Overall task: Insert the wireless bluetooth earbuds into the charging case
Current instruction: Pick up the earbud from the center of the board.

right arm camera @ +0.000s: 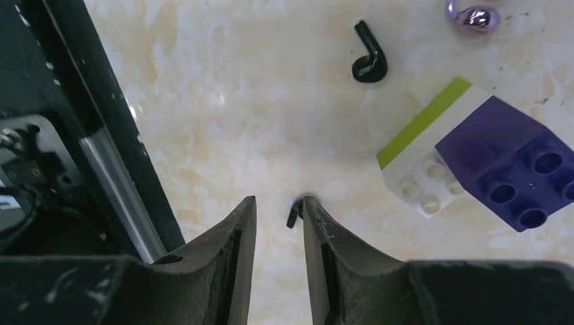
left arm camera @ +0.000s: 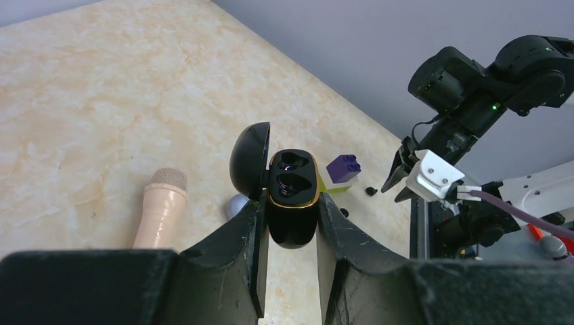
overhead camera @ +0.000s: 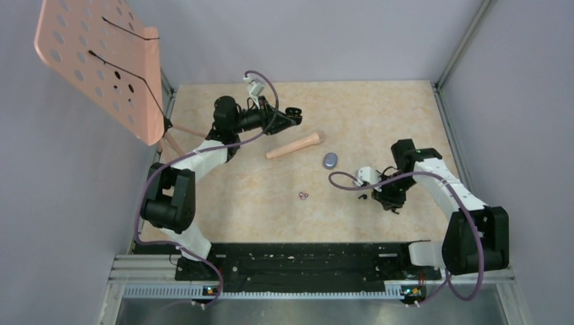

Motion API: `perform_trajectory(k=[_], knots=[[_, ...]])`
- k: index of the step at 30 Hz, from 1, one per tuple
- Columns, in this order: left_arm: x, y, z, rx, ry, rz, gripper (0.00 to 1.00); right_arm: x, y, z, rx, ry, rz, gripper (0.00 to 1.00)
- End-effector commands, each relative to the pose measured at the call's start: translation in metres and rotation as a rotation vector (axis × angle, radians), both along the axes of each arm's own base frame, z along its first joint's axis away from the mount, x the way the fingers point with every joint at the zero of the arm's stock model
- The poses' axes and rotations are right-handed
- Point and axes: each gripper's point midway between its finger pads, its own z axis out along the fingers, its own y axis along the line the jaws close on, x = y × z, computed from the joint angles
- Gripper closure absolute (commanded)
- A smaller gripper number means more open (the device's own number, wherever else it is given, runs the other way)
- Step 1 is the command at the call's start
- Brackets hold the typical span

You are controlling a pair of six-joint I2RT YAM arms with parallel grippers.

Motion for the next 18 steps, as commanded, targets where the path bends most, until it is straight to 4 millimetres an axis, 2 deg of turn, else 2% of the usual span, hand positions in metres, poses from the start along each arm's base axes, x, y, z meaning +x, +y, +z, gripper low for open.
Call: perform_trajectory(k=[1,11,18], knots=[[-0.005,0.003,0.022,-0.005,-0.076,-0.001,1.0,-0.004,-0.02,-0.005,-0.099,-0.003,0.194,0.68],[-0.01,0.005,0.017,0.01,-0.082,0.001,1.0,0.018,-0.039,-0.019,-0.18,0.03,0.283,0.64],[-0.012,0.006,0.016,0.017,-0.082,0.004,1.0,0.032,-0.04,-0.023,-0.185,0.019,0.331,0.63]])
